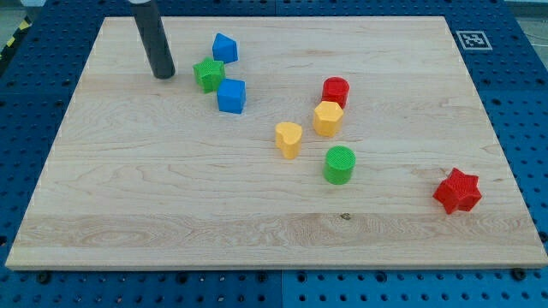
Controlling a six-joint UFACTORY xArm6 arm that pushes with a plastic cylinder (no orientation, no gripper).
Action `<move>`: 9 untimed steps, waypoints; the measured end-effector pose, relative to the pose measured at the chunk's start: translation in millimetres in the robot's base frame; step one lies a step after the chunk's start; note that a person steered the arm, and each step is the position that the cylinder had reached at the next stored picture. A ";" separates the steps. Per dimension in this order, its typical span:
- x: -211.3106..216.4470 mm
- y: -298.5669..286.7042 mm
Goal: Push the green star into the red circle
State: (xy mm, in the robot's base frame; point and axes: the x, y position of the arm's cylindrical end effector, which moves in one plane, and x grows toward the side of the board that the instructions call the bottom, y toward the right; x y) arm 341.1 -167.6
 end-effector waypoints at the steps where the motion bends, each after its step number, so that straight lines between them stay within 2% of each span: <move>1: 6.6 15.3; 5: -2.7 43.0; 9: -2.8 106.6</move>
State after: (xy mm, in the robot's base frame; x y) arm 338.3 -61.0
